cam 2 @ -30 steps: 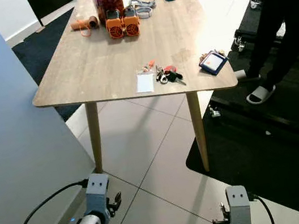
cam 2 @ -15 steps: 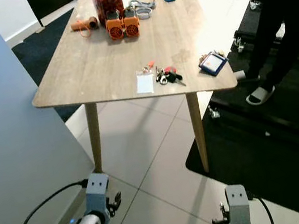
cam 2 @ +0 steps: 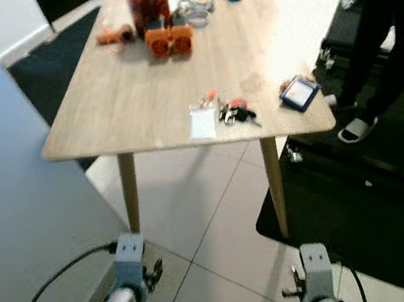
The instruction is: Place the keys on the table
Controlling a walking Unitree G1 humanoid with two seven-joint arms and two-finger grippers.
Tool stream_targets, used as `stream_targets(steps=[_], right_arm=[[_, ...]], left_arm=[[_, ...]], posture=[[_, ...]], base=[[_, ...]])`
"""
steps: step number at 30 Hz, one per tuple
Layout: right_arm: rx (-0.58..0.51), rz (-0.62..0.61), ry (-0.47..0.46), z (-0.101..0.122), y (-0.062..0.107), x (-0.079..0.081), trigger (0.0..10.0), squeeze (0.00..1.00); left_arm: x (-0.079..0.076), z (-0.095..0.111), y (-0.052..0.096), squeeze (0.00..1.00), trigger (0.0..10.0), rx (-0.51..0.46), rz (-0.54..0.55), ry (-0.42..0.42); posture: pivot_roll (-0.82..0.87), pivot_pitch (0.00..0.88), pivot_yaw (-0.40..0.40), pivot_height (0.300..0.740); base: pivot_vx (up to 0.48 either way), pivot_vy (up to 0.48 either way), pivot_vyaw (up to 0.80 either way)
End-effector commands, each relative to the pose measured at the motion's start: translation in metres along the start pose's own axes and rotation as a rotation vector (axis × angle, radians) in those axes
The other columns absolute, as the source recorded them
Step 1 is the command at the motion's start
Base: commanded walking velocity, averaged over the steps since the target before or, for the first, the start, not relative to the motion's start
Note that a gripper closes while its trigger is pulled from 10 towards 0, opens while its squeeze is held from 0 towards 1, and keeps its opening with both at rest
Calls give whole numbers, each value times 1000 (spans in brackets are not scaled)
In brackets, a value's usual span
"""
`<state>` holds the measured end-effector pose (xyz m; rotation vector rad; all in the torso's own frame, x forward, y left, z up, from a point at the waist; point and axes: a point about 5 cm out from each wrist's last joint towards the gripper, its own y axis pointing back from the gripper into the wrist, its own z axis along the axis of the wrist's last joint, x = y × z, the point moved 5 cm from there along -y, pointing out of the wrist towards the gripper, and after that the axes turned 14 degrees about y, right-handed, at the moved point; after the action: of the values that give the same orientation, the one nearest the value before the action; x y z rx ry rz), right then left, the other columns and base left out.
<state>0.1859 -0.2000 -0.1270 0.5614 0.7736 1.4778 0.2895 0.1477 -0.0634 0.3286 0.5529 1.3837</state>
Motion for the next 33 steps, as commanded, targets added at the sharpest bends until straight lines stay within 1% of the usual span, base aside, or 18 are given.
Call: stream_targets(steps=[1, 12, 21, 23, 33], right_arm=[[-14, 5, -2, 6, -2, 3, 10000, 0], [-14, 4, -1, 6, -2, 3, 10000, 0], [-15, 5, 0, 7, -2, 3, 10000, 0], [-15, 5, 0, 7, -2, 3, 10000, 0], [-13, 5, -2, 6, -2, 3, 10000, 0]], left_arm=[[13, -20, 9, 0, 10000, 60, 41, 18], [13, -20, 9, 0, 10000, 58, 42, 20], [15, -21, 10, 0, 10000, 53, 49, 30], [16, -19, 10, 0, 10000, 44, 51, 46], [15, -19, 10, 0, 10000, 42, 46, 37]], posture=[[36, 69, -21, 740], [36, 69, -23, 740], [39, 69, -23, 740], [39, 69, -22, 740], [40, 70, -22, 740]], base=[[251, 0, 0], [255, 0, 0], [0, 0, 0], [0, 0, 0], [0, 0, 0]])
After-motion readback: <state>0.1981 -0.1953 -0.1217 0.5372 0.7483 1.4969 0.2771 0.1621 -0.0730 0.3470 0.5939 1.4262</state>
